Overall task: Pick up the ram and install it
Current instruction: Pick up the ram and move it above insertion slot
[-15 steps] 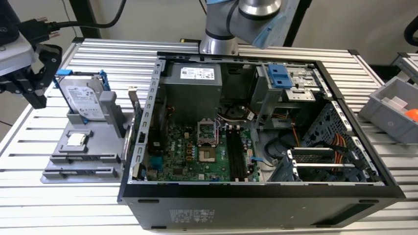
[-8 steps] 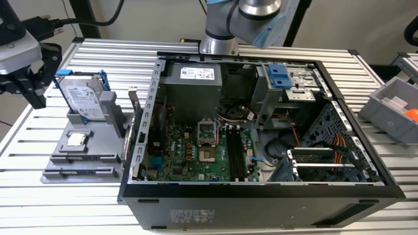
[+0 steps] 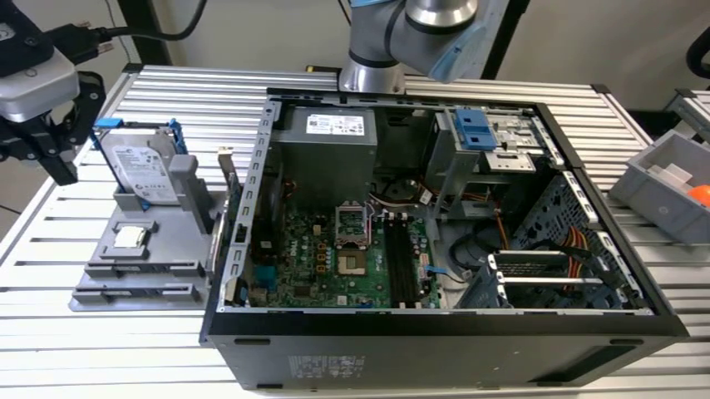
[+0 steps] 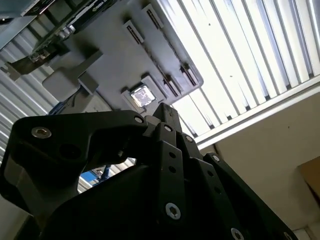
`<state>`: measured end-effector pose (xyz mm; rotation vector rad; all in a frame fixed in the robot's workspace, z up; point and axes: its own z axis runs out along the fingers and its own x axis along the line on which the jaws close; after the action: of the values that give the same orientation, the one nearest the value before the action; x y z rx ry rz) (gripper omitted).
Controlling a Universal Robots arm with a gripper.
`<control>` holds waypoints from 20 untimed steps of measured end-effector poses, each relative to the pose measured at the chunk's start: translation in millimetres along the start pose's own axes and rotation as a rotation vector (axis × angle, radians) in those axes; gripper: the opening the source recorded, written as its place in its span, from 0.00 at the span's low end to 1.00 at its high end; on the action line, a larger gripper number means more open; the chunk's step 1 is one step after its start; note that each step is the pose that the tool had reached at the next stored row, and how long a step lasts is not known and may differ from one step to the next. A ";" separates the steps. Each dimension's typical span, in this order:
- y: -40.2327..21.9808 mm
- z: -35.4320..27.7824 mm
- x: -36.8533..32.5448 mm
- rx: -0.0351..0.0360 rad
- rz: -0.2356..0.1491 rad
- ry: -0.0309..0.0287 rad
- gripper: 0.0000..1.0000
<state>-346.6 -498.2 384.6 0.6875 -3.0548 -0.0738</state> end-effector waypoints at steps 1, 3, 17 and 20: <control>0.0 0.0 0.0 0.0000 -0.009 0.0004 0.00; 0.0 0.0 0.0 0.0000 -0.026 0.0012 0.00; 0.0 0.0 0.0 0.0007 -0.151 0.0076 0.00; 0.0 0.0 0.0 0.0009 -0.182 0.0093 0.00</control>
<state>-346.7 -498.2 384.6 0.9609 -2.9755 -0.0702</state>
